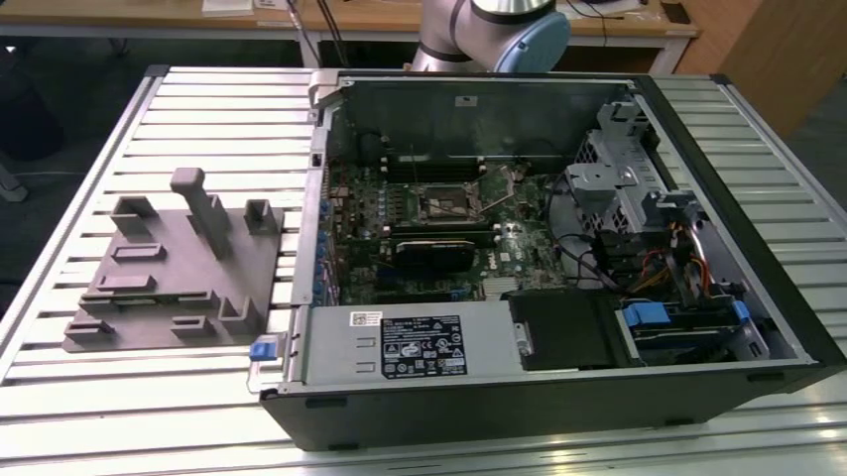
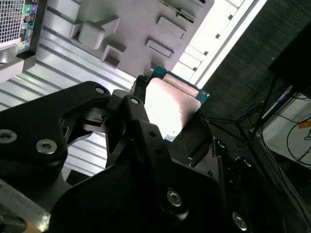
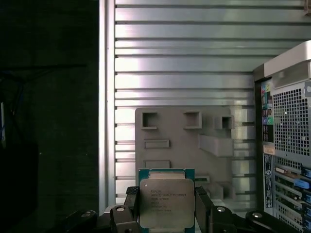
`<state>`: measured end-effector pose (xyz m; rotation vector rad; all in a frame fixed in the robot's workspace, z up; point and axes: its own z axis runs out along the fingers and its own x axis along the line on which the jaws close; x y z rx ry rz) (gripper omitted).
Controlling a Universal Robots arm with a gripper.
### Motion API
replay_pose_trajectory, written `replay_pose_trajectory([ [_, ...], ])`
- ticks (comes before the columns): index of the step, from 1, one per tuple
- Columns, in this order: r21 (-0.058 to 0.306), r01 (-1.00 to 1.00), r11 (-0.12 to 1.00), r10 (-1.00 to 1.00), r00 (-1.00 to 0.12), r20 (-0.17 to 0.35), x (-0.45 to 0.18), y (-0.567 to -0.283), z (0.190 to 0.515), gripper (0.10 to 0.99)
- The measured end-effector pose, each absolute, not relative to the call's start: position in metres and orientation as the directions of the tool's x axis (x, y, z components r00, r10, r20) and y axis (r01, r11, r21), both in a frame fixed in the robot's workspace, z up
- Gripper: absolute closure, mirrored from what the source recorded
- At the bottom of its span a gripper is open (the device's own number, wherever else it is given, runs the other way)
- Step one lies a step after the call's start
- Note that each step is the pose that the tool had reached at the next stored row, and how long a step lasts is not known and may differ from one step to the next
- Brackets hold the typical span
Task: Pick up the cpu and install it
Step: 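Pick up the cpu and move it towards the insertion slot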
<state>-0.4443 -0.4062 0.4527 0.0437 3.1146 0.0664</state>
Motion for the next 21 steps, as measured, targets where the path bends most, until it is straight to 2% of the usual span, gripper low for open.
replay_pose_trajectory([
  [9,0.043,0.028,0.999,0.029,-0.999,-0.025,-0.440,-0.406,0.455,0.545],
  [21,0.043,0.027,0.999,0.029,-0.999,-0.025,-0.405,-0.406,0.455,0.545],
])
